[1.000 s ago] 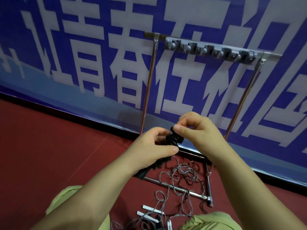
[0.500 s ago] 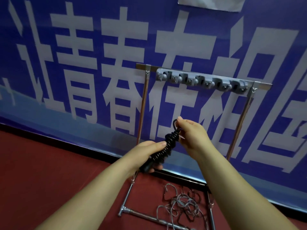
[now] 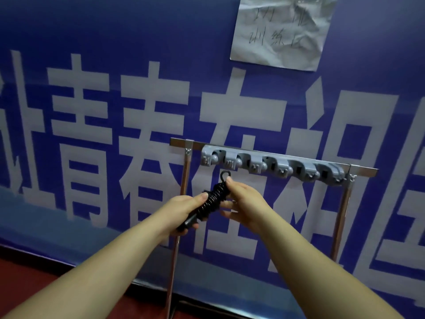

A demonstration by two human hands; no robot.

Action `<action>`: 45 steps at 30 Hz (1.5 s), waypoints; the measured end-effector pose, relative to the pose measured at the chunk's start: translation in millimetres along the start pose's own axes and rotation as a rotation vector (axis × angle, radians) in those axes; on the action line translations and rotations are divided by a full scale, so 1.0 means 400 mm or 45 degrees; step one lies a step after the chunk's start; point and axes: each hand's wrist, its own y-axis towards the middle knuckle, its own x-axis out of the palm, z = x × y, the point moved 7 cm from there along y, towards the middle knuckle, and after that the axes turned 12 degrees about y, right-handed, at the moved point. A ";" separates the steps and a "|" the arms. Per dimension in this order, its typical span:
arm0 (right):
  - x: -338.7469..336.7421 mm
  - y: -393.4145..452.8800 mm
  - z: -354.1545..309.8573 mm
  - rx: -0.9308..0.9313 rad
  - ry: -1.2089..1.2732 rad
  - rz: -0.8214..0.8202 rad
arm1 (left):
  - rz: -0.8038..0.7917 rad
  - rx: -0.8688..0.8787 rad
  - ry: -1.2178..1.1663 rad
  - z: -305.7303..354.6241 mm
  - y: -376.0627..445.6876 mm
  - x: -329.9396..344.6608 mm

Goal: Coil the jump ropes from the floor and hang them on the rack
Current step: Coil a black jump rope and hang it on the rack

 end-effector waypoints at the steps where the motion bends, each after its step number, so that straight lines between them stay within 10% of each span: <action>1: 0.006 0.028 -0.010 -0.008 -0.046 0.001 | 0.023 0.001 0.001 0.002 0.022 -0.017; 17: 0.077 0.239 -0.066 -0.565 -0.594 0.069 | 0.120 -0.024 -0.278 -0.048 0.215 -0.074; 35: 0.095 0.322 -0.001 0.006 -0.683 -0.043 | -0.038 -0.136 0.178 -0.061 0.302 -0.107; 45: 0.112 0.376 -0.052 -0.084 -0.983 0.141 | 0.012 -0.113 -0.017 -0.030 0.284 -0.123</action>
